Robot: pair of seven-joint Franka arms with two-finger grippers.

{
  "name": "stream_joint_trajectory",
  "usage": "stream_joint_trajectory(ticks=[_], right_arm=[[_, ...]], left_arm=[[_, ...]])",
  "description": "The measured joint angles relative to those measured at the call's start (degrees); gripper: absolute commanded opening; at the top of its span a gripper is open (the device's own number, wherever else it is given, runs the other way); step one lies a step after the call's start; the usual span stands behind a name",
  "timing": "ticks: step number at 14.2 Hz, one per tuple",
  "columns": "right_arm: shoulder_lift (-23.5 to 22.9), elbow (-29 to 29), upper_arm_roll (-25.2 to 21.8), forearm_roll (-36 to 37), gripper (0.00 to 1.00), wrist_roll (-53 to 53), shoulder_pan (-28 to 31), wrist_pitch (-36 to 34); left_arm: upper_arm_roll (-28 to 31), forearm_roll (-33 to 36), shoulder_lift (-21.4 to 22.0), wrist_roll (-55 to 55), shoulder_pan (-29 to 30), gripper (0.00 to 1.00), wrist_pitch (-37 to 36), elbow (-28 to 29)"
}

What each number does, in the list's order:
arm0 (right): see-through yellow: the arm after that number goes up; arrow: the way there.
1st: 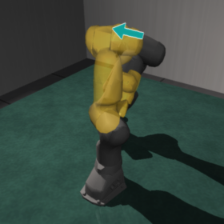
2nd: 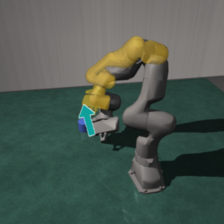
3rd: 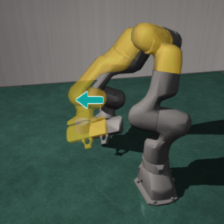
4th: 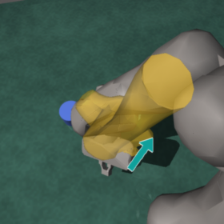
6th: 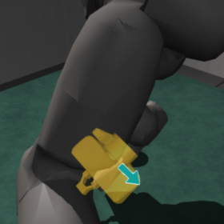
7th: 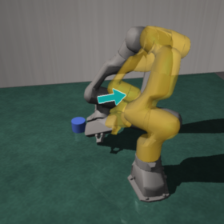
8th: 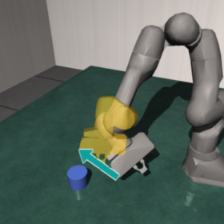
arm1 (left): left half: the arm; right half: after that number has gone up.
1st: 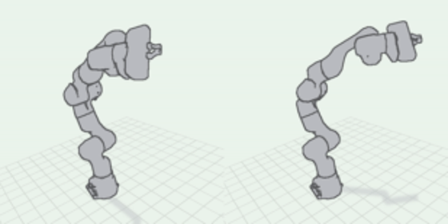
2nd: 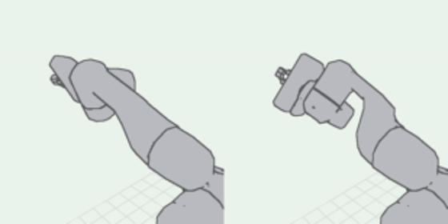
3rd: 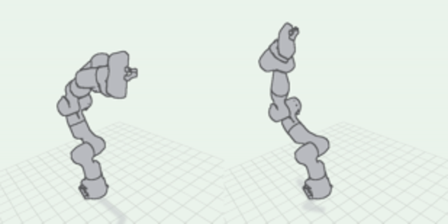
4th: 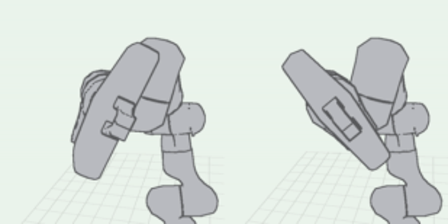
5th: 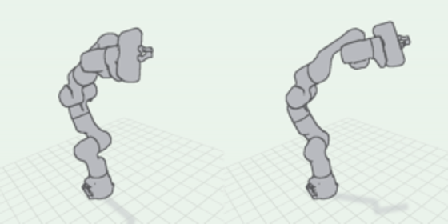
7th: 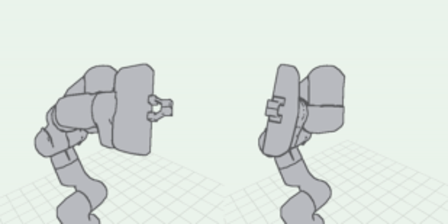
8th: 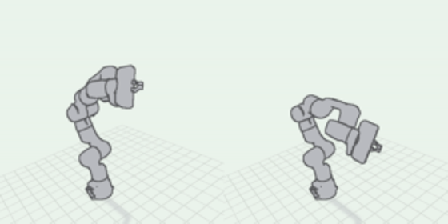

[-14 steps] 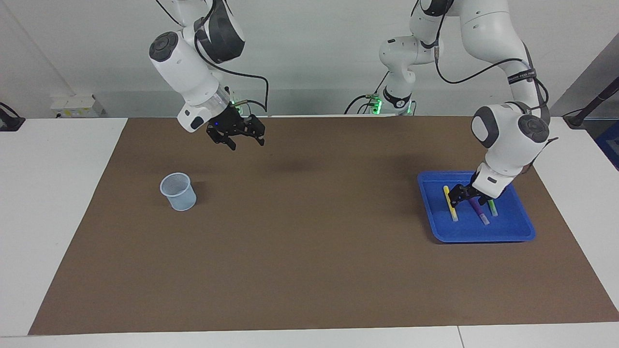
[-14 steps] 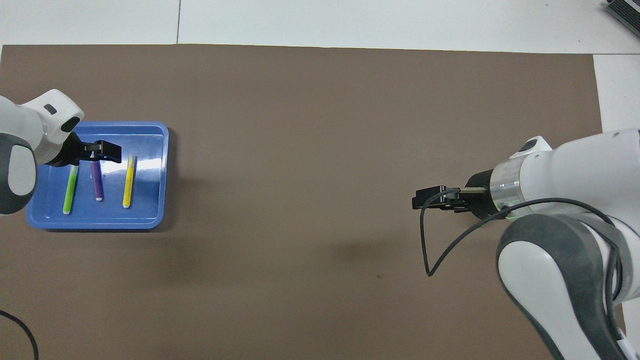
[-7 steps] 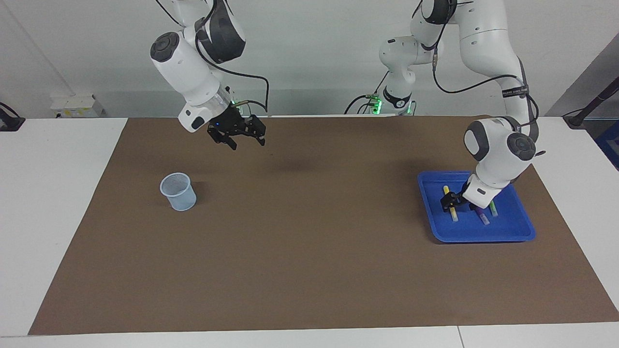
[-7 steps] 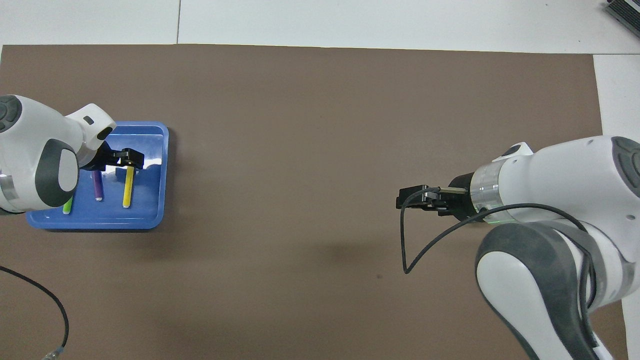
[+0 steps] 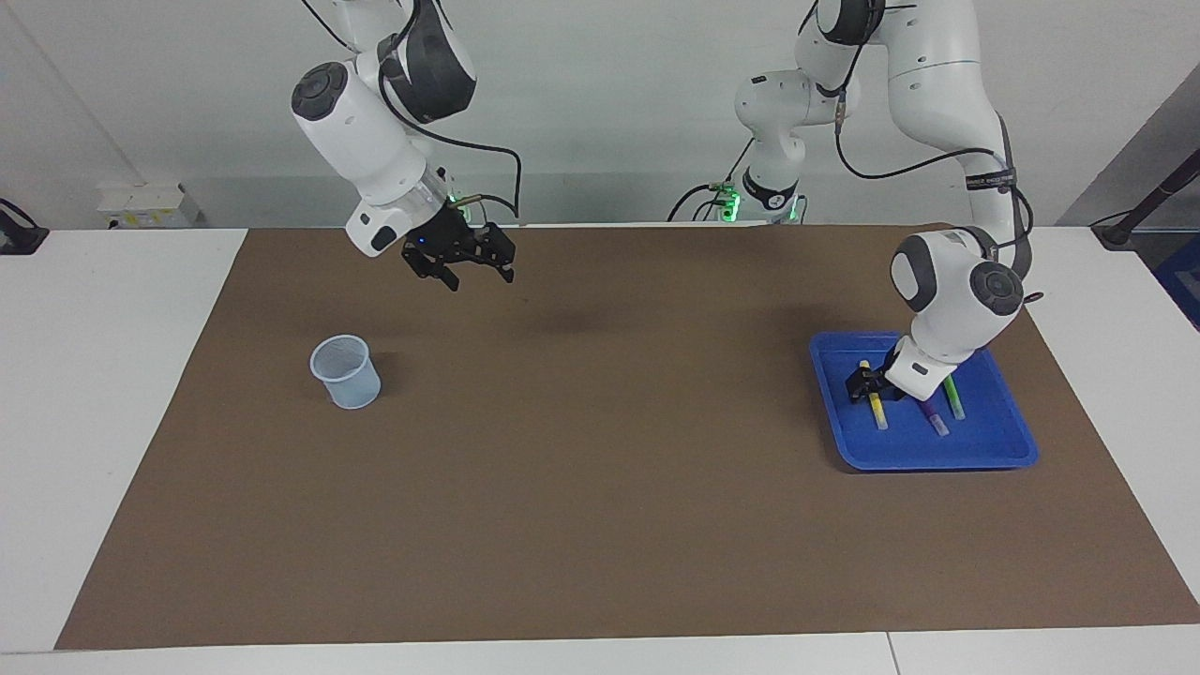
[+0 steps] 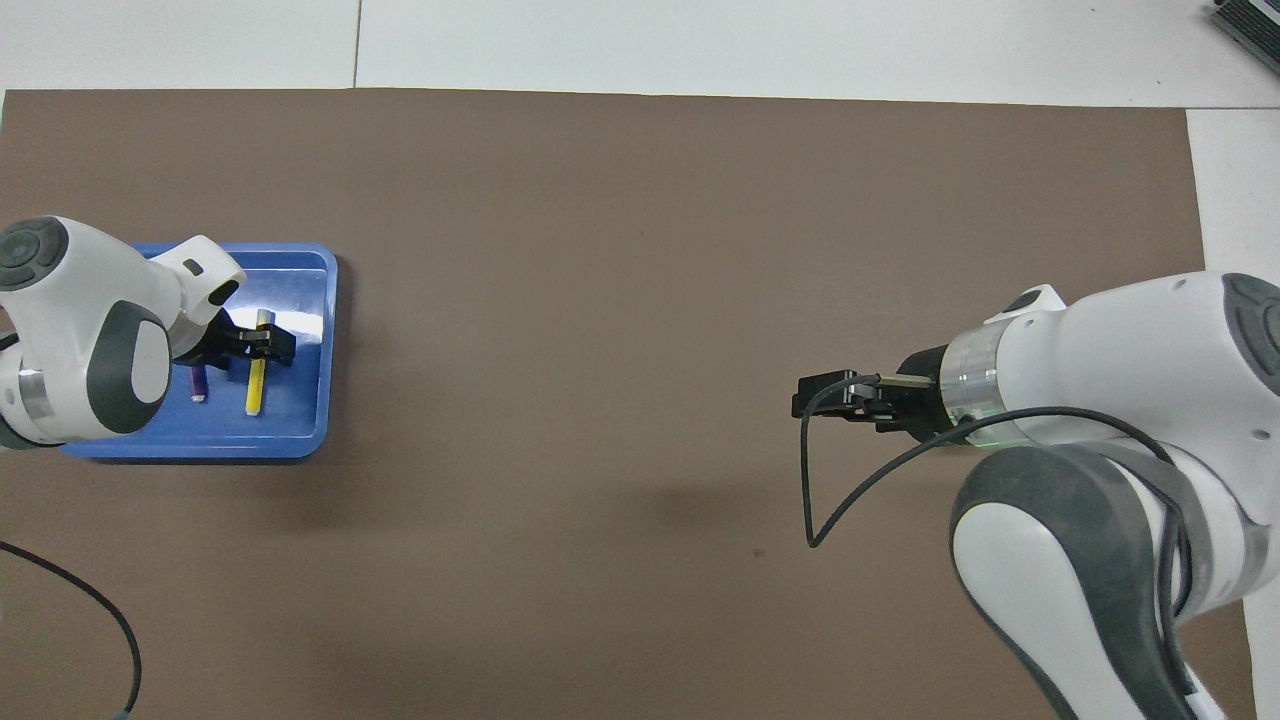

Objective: Transfer and insert pens with both arms
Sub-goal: 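Close the left gripper on the yellow pen and lift it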

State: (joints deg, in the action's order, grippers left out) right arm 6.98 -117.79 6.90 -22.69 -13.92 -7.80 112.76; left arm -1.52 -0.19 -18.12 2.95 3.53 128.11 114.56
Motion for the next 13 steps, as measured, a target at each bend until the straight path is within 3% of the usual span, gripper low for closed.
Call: stream_joint_trajectory(ticks=[2,3,5,7,13], right_arm=[[0.0,0.0,0.1,0.0,1.00,-0.2,-0.1,0.0],[0.0,0.0,0.1,0.0,1.00,-0.2,-0.1,0.0],[0.0,0.0,0.1,0.0,1.00,-0.2,-0.2,0.1],[0.0,0.0,0.1,0.0,1.00,-0.2,-0.2,0.8],[0.0,0.0,0.1,0.0,1.00,-0.6,-0.3,1.0]], left_arm=[[0.0,0.0,0.3,0.0,0.0,0.62,0.1,0.5],[0.0,0.0,0.4,0.0,0.0,0.51,0.1,0.5],[-0.2,-0.1,1.0,0.0,-0.1,0.20,0.1,0.7],[-0.3,-0.4,1.2,0.0,-0.1,0.02,0.2,0.9],[-0.6,-0.6,1.4,0.0,-0.2,0.00,0.2,1.0]])
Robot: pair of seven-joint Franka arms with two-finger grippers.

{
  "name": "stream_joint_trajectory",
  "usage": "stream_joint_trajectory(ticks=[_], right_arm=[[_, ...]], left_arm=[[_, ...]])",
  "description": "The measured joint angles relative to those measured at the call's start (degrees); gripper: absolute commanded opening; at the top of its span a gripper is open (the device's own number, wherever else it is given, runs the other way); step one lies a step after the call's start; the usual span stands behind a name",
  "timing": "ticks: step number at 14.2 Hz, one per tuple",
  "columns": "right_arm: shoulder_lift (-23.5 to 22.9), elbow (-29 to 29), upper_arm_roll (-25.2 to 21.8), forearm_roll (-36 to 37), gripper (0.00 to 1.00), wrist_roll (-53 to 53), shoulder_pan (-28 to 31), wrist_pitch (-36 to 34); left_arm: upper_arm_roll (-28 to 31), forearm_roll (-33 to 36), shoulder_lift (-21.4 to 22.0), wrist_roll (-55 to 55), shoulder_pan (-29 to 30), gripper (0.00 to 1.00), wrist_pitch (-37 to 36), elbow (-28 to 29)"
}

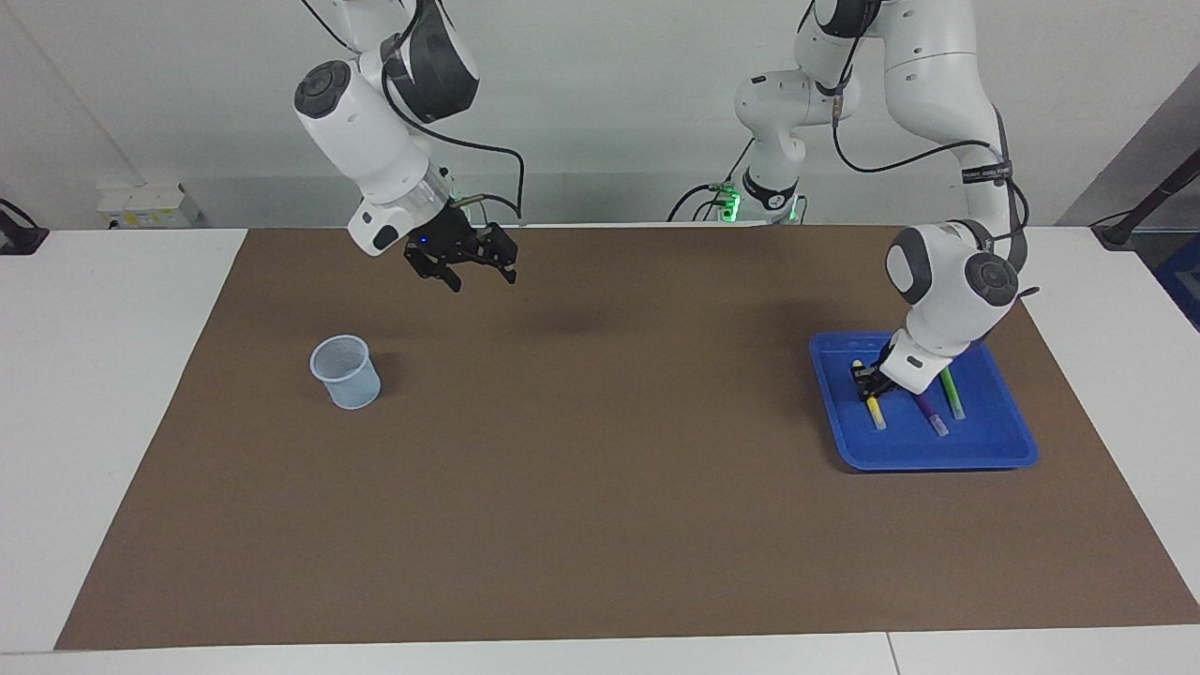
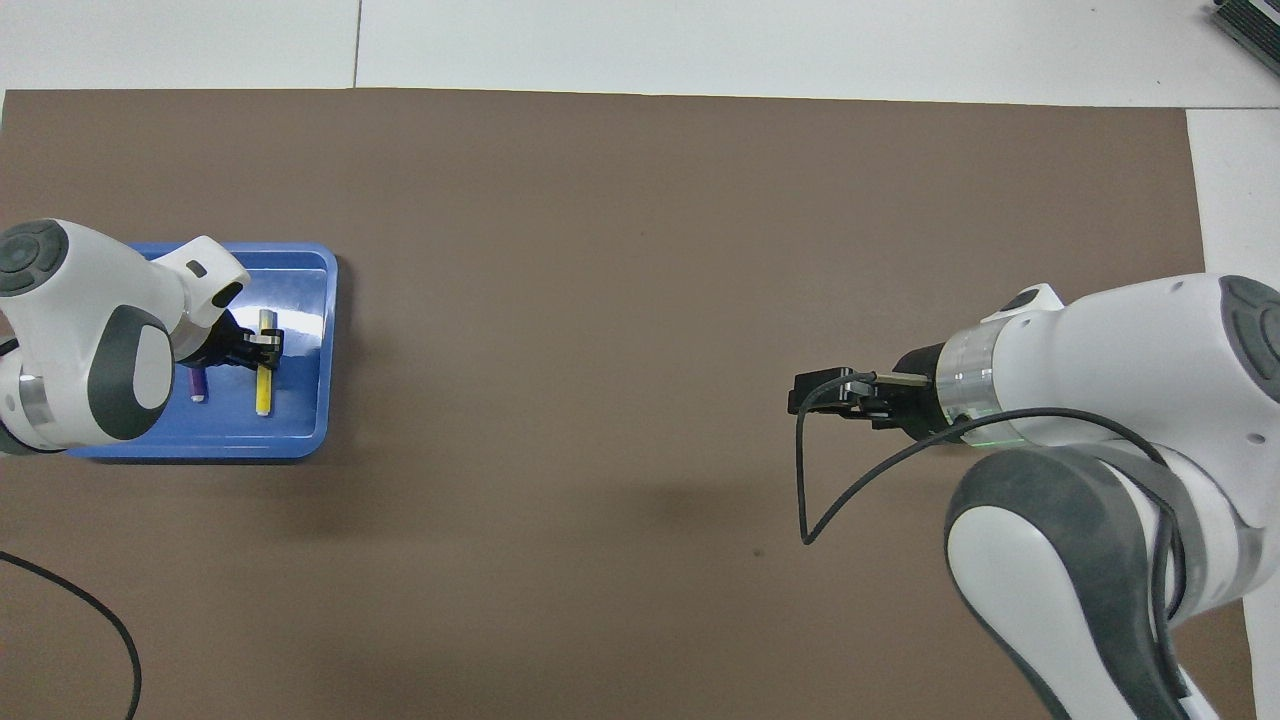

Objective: Transfer and insert pens with both arms
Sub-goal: 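Close the left gripper on the yellow pen and lift it, then carry the yellow pen forward while the right gripper reaches toward it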

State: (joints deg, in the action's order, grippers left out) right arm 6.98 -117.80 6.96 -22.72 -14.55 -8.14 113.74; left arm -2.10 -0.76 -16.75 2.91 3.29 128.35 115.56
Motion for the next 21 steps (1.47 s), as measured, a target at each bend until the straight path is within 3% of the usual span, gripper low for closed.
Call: stream_joint_trajectory(ticks=[5,12,21], right_arm=[[0.0,0.0,0.0,0.0,1.00,-0.3,-0.2,0.1],[0.0,-0.1,0.0,0.0,1.00,-2.5,-1.5,1.2],[-0.1,-0.3,0.0,-0.9,1.00,-2.6,-1.5,1.2]], left_arm=[[0.3,0.0,0.1,-0.1,0.1,0.00,-1.3,-0.7],[0.6,-3.8,3.1,-9.5,0.2,0.00,-14.5,-10.5],[-0.8,-15.4,9.5,-40.9,-0.3,0.00,-15.5,-10.6]])
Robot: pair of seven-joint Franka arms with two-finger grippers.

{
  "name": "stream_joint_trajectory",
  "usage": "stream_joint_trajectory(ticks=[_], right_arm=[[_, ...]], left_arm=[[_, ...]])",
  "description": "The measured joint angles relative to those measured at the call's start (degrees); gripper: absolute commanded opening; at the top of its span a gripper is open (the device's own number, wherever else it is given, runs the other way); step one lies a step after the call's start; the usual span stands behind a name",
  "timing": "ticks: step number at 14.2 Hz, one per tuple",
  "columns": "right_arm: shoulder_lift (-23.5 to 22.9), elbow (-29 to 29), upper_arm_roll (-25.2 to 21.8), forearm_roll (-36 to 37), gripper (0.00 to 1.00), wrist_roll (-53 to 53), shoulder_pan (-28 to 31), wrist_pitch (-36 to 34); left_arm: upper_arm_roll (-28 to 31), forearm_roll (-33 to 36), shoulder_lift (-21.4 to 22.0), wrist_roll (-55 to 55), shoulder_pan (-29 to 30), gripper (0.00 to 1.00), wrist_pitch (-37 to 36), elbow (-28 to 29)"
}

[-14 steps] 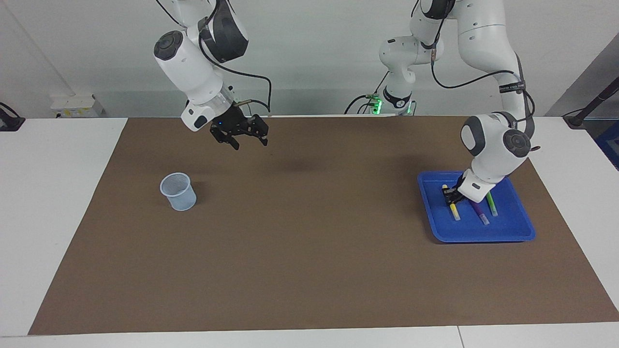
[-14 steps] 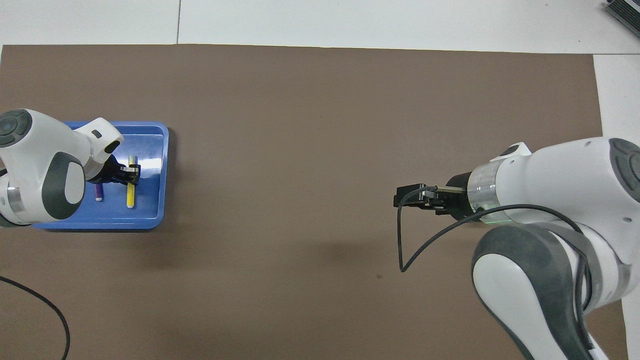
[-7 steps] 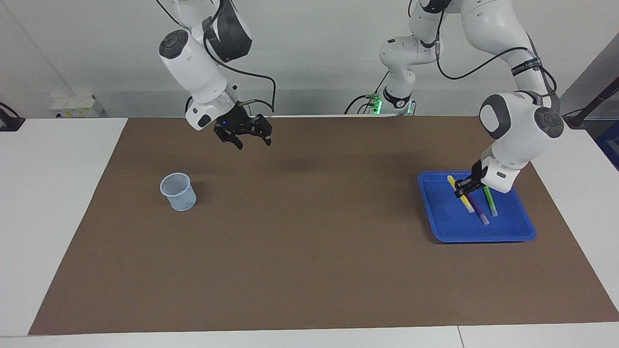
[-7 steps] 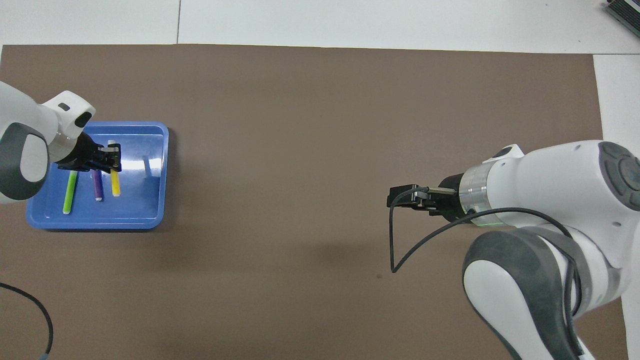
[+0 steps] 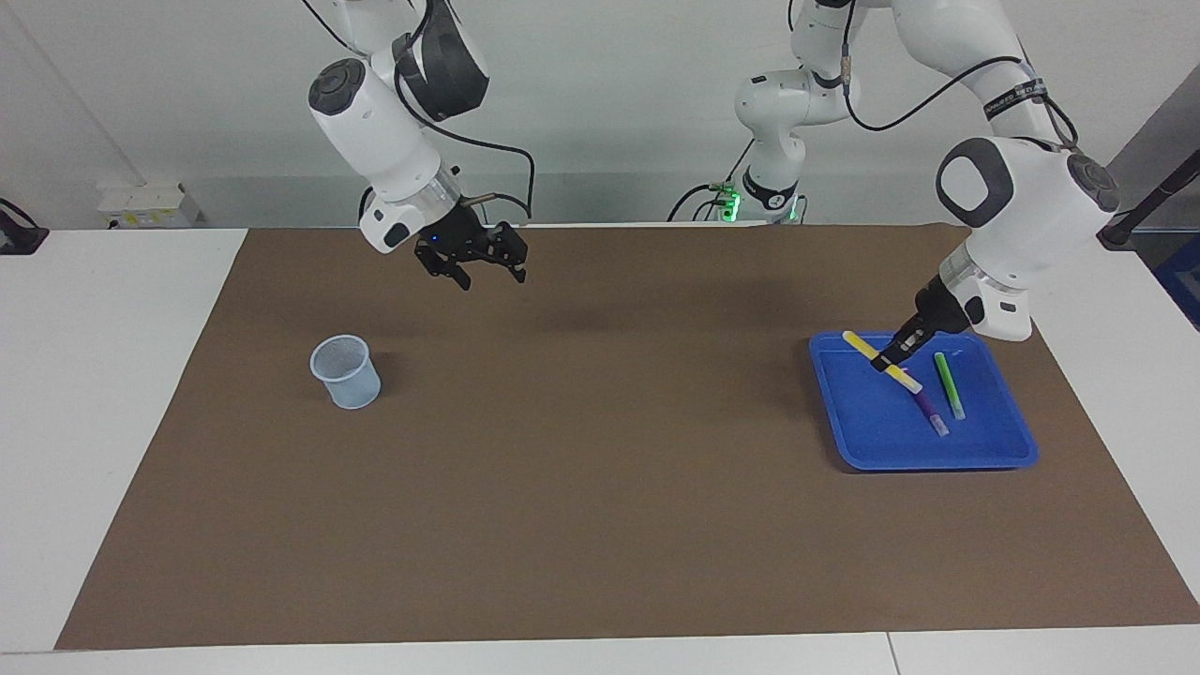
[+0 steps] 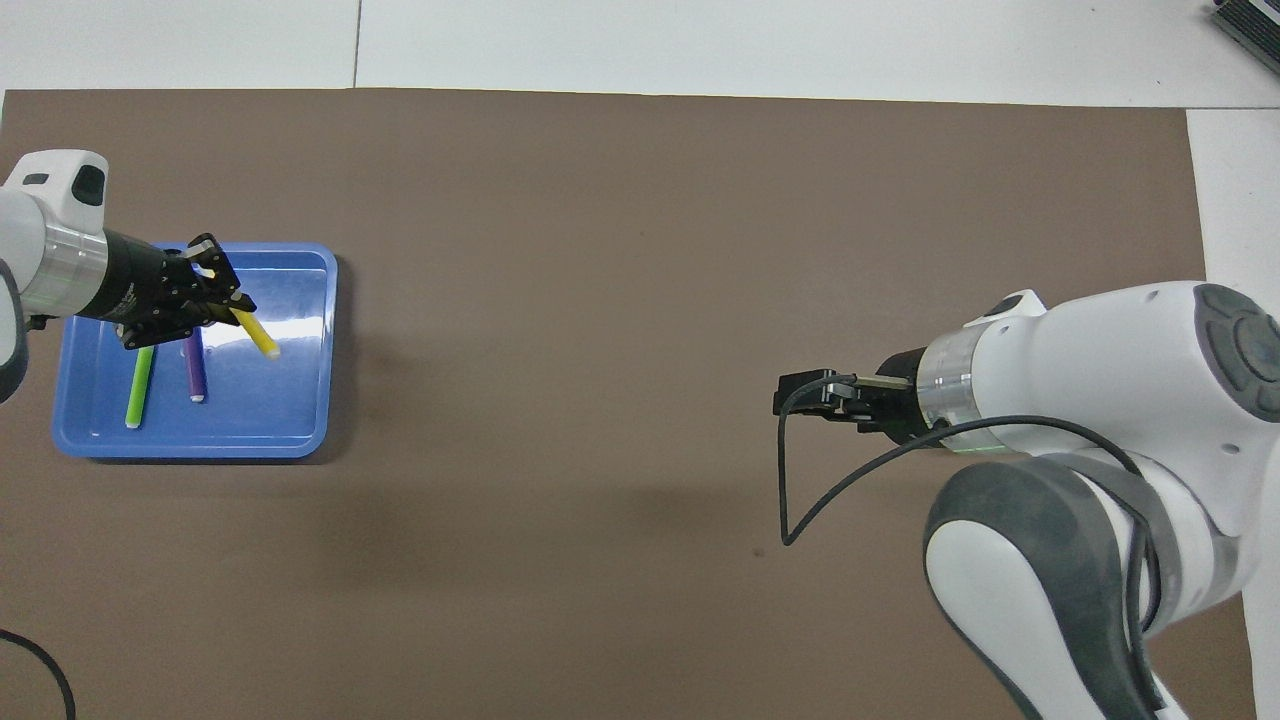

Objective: Transfer and insert pens with both arms
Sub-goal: 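Carry the yellow pen forward while the right gripper reaches toward it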

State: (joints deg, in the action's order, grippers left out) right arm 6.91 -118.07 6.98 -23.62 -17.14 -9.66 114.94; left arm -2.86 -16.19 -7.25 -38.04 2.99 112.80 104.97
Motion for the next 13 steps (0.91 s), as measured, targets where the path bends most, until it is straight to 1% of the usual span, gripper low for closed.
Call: stream_joint_trajectory(ticks=[4,7,8,10,13], right_arm=[[-0.1,-0.2,0.0,-3.0,1.00,0.0,0.0,0.1],[-0.2,-0.2,0.0,-7.9,1.00,0.0,0.0,0.8],[-0.3,-0.3,0.0,-10.6,1.00,0.0,0.0,1.7],[-0.5,-0.3,0.0,-15.1,1.00,0.0,-0.6,5.8],[-1.3,-0.3,0.1,-21.8,1.00,-2.2,-5.0,14.1]], left_arm=[[-0.5,-0.3,2.3,-21.2,-4.2,0.00,0.0,0.0],[-0.7,-1.4,4.1,-31.5,-7.5,0.00,-1.2,0.1],[-0.8,-2.9,4.6,-34.4,-8.2,0.00,-1.9,0.1],[-0.8,-6.4,5.4,-37.0,-8.7,0.00,-3.7,0.3],[-0.8,-11.1,6.5,-37.8,-8.8,0.00,-5.8,0.7]])
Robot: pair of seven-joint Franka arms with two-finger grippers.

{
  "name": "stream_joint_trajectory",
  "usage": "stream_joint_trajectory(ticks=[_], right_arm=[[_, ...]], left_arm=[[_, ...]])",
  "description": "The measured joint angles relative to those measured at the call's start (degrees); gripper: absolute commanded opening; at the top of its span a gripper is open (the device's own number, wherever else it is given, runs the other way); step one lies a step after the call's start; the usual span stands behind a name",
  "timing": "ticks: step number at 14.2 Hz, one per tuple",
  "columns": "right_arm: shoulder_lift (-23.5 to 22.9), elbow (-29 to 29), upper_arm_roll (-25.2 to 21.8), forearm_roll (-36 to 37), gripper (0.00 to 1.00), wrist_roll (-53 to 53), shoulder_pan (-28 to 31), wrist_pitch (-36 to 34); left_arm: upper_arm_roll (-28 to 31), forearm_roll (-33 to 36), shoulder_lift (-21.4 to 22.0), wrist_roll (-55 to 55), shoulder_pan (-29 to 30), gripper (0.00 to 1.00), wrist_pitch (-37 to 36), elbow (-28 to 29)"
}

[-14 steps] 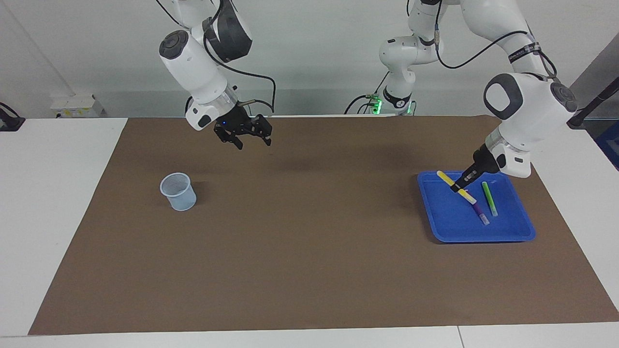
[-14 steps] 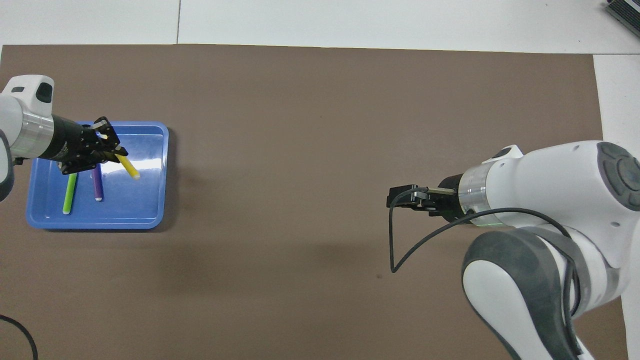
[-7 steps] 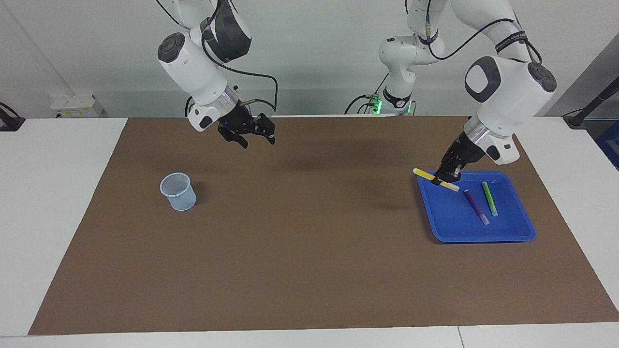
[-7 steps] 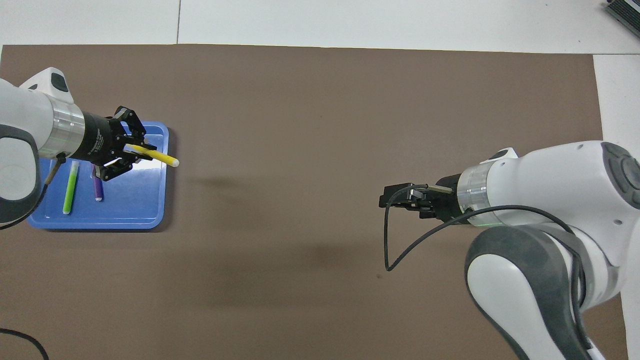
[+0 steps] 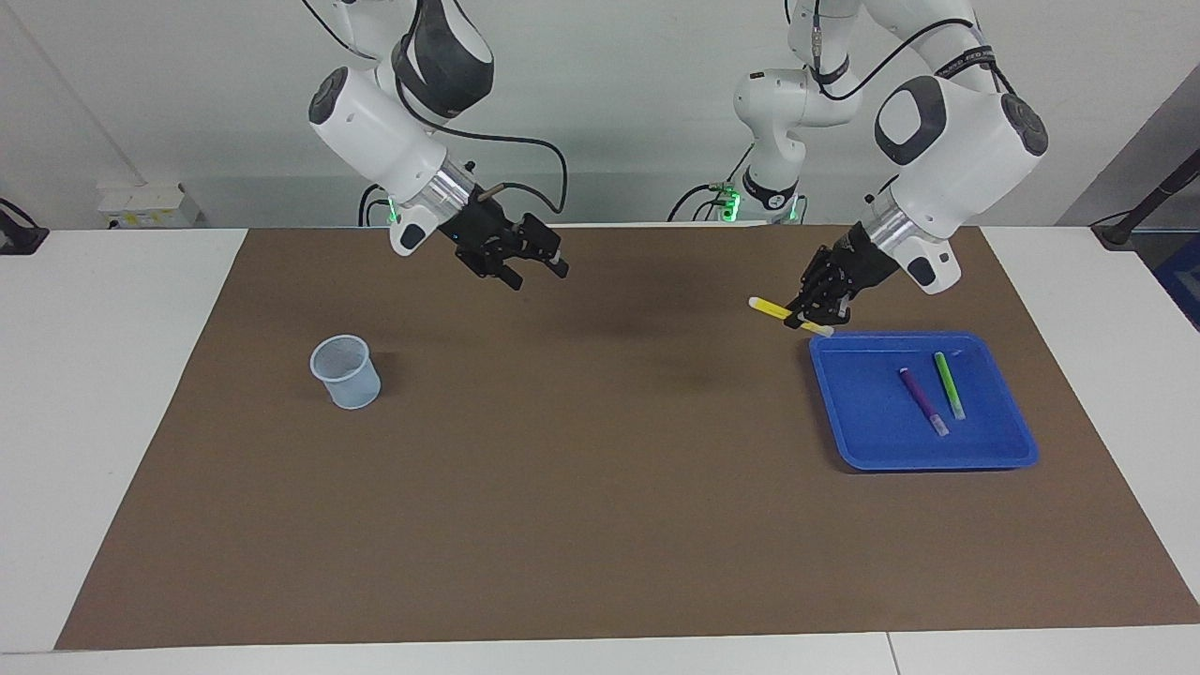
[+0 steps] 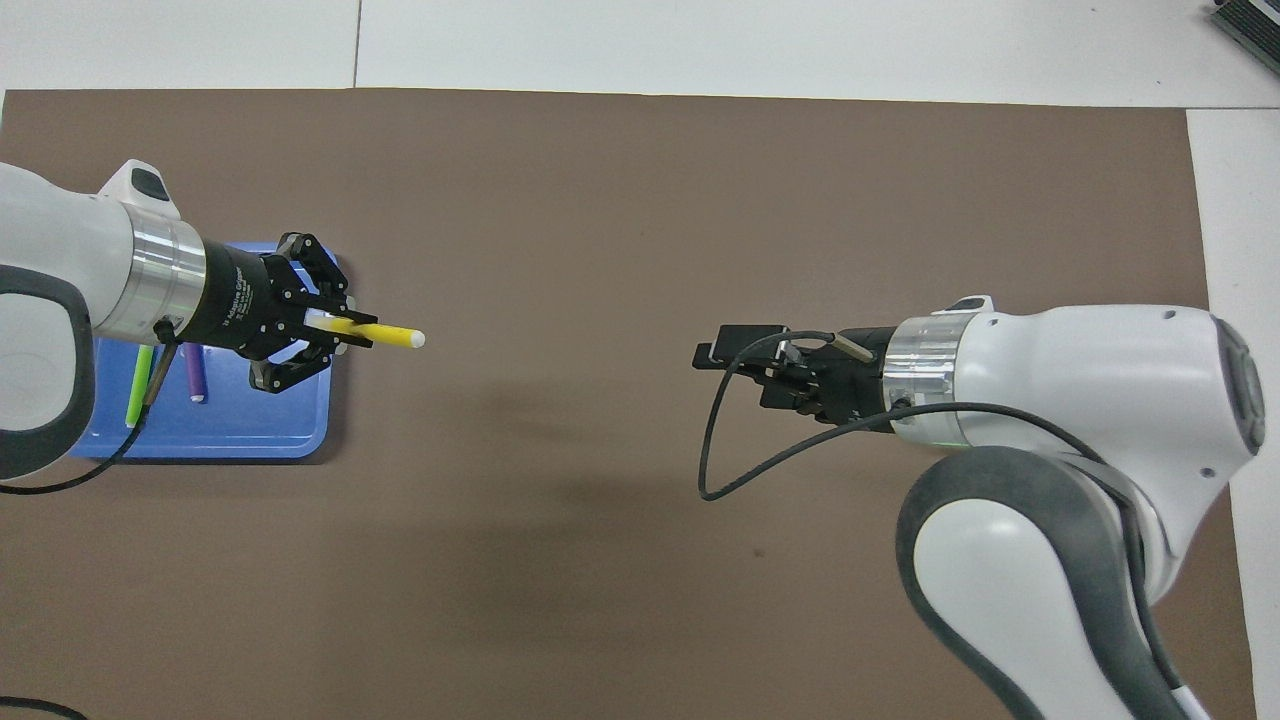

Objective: Transfer and insert pens with both arms
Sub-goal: 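Carry the yellow pen forward while the right gripper reaches toward it, then grasp the yellow pen with the right gripper and open the left gripper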

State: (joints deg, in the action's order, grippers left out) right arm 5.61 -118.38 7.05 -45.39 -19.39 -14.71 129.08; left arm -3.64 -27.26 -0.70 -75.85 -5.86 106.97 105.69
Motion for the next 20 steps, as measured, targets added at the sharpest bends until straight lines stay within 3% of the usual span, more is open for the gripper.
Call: stream_joint_trajectory(ticks=[4,9,16,18,20], right_arm=[[-0.8,0.0,0.1,-5.5,1.00,-8.3,-5.5,10.2],[-2.9,0.3,0.2,-5.7,1.00,-20.1,-14.3,23.5],[-7.2,2.7,0.2,-5.7,1.00,-24.4,-21.8,30.6],[-7.8,4.3,0.2,-5.7,0.86,-27.3,-23.0,31.0],[-8.0,5.4,0.2,-5.7,0.78,-28.8,-23.6,31.0]], left_arm=[[0.0,-3.0,3.1,-2.6,-2.0,0.00,-0.7,2.5],[0.0,-5.7,6.0,-5.8,-3.9,0.00,-0.7,6.5],[0.1,-7.8,6.7,-7.3,-4.2,0.00,-0.7,7.4],[0.1,-7.8,6.8,-7.3,-4.2,0.00,-0.7,7.4],[0.0,-7.9,6.8,-7.3,-4.4,0.00,-0.7,7.4]])
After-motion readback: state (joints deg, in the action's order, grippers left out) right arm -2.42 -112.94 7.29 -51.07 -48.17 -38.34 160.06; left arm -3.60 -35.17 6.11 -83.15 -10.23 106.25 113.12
